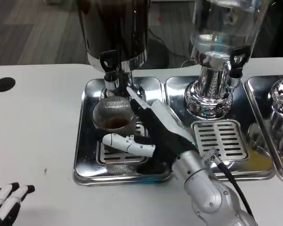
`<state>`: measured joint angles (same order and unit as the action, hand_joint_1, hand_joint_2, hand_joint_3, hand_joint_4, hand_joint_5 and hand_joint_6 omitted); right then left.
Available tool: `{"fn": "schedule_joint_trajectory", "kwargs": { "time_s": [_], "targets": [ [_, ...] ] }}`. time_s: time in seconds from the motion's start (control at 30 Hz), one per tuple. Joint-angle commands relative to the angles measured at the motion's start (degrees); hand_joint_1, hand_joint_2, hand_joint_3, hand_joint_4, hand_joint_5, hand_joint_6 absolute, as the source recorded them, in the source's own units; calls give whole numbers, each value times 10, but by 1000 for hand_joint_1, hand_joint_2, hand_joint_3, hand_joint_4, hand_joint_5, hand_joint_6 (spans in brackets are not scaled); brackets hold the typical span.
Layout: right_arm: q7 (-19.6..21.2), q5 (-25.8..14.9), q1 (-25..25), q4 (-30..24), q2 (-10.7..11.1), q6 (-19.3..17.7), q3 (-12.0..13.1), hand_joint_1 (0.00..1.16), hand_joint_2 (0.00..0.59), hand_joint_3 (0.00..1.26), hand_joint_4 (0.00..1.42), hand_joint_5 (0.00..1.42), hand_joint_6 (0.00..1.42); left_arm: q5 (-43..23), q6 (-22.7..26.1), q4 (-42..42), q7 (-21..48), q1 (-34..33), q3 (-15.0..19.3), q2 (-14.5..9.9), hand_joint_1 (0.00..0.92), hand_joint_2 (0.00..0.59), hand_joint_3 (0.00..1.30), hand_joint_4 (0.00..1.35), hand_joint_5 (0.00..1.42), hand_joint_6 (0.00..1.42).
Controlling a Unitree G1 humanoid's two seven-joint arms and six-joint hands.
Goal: Grasp the cup under the faucet to collect the drink, then remove the cup.
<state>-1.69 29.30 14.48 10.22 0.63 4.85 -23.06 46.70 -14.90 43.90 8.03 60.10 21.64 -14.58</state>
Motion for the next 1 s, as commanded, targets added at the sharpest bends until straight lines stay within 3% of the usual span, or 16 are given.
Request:
{"fn": "schedule_joint_trajectory", "kwargs": {
  "time_s": [0.03, 0.53, 1.0],
  "targets": [
    [11, -7, 15, 14, -3, -6, 5, 294, 93, 0, 19, 23, 0, 0, -7, 0, 11, 11, 0, -1, 0, 96, 165, 51, 78, 341],
    [21, -32, 23, 41, -4, -17, 15, 343, 109, 0, 34, 37, 0, -1, -17, 3, 16, 31, 4, -1, 0, 97, 173, 59, 87, 344],
    [31, -30, 24, 62, -10, -18, 10, 348, 106, 0, 31, 37, 0, -3, -16, 6, 29, 32, 8, -1, 0, 95, 176, 64, 89, 345]
  ]
}}
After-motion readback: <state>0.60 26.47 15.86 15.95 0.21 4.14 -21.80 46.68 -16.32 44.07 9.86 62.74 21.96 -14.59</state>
